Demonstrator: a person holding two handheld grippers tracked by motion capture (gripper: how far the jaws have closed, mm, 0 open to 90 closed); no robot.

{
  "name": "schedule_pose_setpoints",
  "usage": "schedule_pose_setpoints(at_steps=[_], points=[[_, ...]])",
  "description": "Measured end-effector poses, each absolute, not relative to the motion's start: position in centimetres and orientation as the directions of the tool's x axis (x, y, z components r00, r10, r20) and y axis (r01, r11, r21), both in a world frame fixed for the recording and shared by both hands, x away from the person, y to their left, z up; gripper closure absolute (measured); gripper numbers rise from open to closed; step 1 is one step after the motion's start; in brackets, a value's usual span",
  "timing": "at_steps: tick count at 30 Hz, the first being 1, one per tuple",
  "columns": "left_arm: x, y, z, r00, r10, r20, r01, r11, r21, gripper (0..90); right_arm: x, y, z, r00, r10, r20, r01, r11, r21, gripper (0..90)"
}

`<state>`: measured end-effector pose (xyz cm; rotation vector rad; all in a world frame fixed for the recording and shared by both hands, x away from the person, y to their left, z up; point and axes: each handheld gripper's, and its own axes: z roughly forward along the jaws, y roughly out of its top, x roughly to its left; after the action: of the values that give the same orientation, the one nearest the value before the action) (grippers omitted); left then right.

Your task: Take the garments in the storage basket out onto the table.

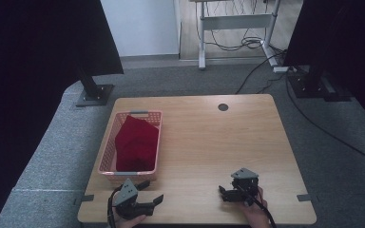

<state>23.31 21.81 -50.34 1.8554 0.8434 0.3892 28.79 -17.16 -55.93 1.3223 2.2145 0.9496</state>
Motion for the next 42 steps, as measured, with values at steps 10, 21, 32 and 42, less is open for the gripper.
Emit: schedule_pose_setpoints(at_steps=[10,21,32,42], points=[[23.5,22.4,-50.1,0.686,0.718,-0.121,0.379,-0.21,0.901,22.2,28.8,-17.2,-55.9,-0.481,0.877,0.011,0.612,0.327,0.72,2.7],[23.9,22.9,-49.9,0.674,0.727,-0.132,0.39,-0.199,0.899,21.8,28.8,-17.2,-55.9,-0.481,0.877,0.011,0.612,0.327,0.72,2.8],[24.1,23.7,-49.3,0.659,0.737,-0.152,0.387,-0.159,0.908,22.1,28.8,-17.2,-55.9,-0.481,0.877,0.011,0.612,0.327,0.72,2.8],[24.1,24.1,-48.8,0.645,0.749,-0.149,0.379,-0.145,0.914,22.1,28.8,-17.2,-55.9,-0.48,0.877,0.011,0.613,0.327,0.72,2.8]])
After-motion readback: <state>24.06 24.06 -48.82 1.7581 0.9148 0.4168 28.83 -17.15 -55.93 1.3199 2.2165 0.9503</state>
